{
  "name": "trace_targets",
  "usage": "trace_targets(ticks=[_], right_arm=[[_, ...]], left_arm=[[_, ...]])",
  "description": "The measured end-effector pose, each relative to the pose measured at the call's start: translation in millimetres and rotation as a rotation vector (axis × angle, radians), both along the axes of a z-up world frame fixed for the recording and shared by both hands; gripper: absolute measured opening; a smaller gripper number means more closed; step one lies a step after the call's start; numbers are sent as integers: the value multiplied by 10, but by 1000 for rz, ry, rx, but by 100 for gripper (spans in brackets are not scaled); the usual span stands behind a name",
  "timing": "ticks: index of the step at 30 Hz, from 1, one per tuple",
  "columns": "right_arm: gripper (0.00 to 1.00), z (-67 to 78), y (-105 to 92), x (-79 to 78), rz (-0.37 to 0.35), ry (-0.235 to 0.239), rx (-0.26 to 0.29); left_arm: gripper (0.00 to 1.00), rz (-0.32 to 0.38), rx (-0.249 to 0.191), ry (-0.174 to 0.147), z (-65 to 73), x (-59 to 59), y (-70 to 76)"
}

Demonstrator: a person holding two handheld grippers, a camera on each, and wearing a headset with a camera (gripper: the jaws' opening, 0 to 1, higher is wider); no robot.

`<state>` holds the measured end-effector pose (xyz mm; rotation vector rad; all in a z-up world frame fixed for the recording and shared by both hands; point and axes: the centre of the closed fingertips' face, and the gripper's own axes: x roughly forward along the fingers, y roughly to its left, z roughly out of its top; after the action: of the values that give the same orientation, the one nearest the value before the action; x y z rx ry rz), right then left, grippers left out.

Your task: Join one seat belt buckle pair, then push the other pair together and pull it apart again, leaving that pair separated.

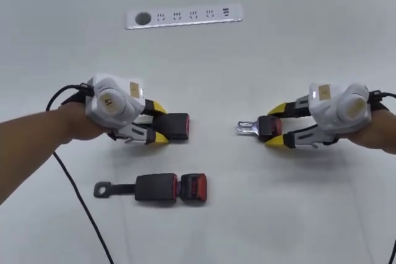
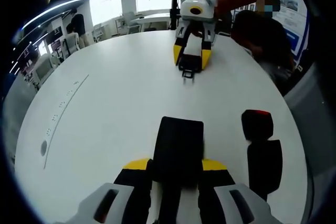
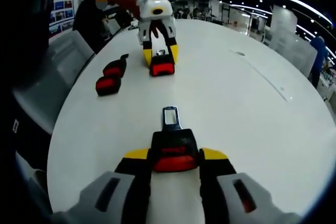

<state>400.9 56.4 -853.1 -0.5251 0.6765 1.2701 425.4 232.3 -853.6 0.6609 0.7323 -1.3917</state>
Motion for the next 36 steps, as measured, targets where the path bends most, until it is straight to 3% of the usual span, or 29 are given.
trace_targets(ticks=[18,36], right_arm=[[36,0,457,-7,36,-12,30],[36,-32,837,112,2,-10,30]], left_arm=[[35,8,0,2,-4,-21,0],[35,8,-3,2,1,-29,9]])
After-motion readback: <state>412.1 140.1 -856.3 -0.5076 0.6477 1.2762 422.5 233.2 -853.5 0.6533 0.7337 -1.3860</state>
